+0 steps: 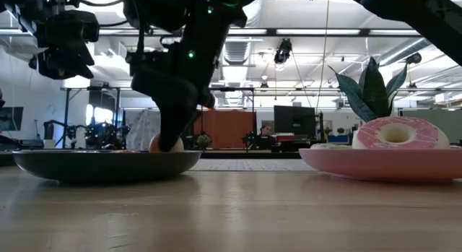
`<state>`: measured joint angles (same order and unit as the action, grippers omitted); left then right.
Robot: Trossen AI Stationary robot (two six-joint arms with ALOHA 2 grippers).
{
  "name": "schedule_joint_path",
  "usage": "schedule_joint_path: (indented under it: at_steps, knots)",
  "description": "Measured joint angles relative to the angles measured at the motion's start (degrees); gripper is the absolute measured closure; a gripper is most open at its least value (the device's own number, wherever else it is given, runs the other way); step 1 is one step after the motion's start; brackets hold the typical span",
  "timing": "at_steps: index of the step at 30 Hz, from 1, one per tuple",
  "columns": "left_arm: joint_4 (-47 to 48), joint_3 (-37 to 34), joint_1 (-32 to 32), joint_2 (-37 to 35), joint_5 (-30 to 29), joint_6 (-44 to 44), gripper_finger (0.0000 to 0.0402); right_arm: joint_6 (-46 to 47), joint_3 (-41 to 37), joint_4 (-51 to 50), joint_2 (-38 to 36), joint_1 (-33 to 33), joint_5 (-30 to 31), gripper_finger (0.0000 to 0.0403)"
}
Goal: Pick & Place donuts
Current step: Put the small yellow donut on the black plate, then put the small white donut on the black plate
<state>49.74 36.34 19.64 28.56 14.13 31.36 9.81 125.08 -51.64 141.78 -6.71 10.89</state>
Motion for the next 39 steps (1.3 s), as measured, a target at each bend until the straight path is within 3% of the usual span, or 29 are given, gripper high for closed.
schedule_joint_path:
  at_steps: [8,23,39]
  knots:
    - [0.0,0.0,0.0,-1.92,0.0,-0.24,0.0291,-6.46,-0.07,0.84,-0.05,-1.42,12.15,0.0349]
    - [0.01,0.02,0.02,-4.3,-0.02,-0.7,0.0291,-4.37,-1.14,2.32,0.59,-1.68,-0.27,0.0271]
    - [0.0,0.02,0.02,-5.16,-0.02,-2.33,0.0291,-2.7,3.34,-0.42,0.46,-3.24,-2.62,0.0151]
